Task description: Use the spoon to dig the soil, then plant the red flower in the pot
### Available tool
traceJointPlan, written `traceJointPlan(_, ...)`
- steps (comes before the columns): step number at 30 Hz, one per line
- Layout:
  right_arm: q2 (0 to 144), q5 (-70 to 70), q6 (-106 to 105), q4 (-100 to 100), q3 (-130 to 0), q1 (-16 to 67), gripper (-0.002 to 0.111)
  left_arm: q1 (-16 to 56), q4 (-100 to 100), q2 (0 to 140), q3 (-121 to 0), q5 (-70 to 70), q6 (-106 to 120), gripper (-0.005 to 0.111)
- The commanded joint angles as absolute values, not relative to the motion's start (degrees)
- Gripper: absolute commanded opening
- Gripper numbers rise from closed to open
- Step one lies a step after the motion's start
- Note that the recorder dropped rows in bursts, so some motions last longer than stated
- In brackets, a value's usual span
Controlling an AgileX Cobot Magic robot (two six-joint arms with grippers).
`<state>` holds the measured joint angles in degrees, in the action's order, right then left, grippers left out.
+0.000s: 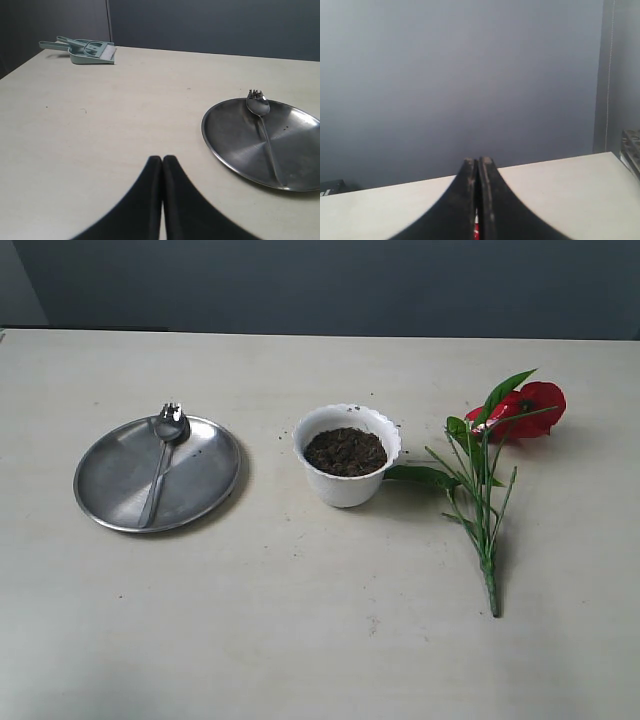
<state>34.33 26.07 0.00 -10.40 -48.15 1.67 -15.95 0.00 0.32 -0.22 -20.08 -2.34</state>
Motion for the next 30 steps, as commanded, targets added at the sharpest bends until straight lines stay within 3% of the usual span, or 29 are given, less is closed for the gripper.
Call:
traceJointPlan(1,34.8,23.8,-0.3,-10.0,-48.6,1.3,-0.001,-15.8,0.0,0.0,0.0,-19.3,-2.4,0.0)
traceJointPlan(5,36.3,24.0,-0.3,-9.1,-48.6,1.3,0.008,-15.8,0.0,0.0,0.0,-19.3,-2.4,0.0)
traceJointPlan(7,37.5,24.3,-0.3,-9.1,-48.6,1.3,0.019,-15.8,0.0,0.0,0.0,-19.3,-2.4,0.0)
traceJointPlan(12,40.9,25.5,-0.3,-9.5,-48.6,1.3,0.063,-15.8,0.0,0.0,0.0,-19.3,-2.4,0.0)
traceJointPlan(15,43.7,20.4,-0.4,-9.5,-48.6,1.3,0.078,-15.8,0.0,0.0,0.0,-19.3,-2.4,0.0)
traceJointPlan(17,46.0,17.9,-0.4,-9.1,-49.5,1.3,0.083,-15.8,0.0,0.0,0.0,-19.3,-2.4,0.0)
traceJointPlan(24,55.7,31.6,-0.6,-8.5,-56.8,1.3,0.083,-15.8,0.0,0.0,0.0,-19.3,-2.4,0.0)
traceJointPlan(30,61.5,32.1,-0.6,-9.1,-58.6,1.3,0.084,-15.8,0.0,0.0,0.0,-19.3,-2.4,0.0)
